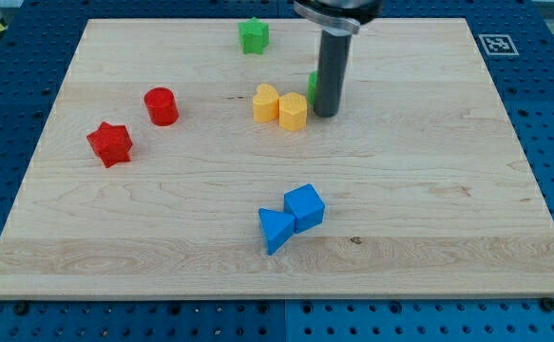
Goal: Slide the green circle to the green star
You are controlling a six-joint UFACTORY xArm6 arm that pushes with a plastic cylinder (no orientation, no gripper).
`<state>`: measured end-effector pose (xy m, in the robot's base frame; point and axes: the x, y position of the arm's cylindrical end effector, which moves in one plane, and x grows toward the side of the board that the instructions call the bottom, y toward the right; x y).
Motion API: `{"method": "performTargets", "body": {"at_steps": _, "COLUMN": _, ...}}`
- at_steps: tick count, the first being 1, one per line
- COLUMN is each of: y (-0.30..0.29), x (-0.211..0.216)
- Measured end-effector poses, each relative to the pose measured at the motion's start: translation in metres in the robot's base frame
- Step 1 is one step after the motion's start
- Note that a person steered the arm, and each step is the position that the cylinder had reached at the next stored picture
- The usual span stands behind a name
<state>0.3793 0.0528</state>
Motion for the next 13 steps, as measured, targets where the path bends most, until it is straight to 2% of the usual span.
{"method": "performTargets", "body": {"at_steps": 1, "y": 0.000, "x": -0.019}}
{"method": "performTargets", "body": {"at_steps": 3, "y": 0.036, "x": -0.034}}
{"method": "performTargets", "body": {"at_steps": 5, "y": -0.002, "x": -0.070}}
{"method": "performTargets", "body": {"at_steps": 6, "y": 0.008, "x": -0.047}}
{"method": "performTargets", "body": {"at_steps": 7, "y": -0.024, "x": -0.039}}
{"method": "performTargets", "body": {"at_steps": 8, "y": -0.052, "x": -0.060}}
{"method": "performTargets", "body": {"at_steps": 9, "y": -0.052, "x": -0.083}}
{"method": "performTargets", "body": {"at_steps": 10, "y": -0.050, "x": -0.084}}
{"method": "performTargets", "body": {"at_steps": 12, "y": 0.011, "x": -0.074}}
{"method": "performTargets", "body": {"at_steps": 13, "y": 0.017, "x": -0.098}}
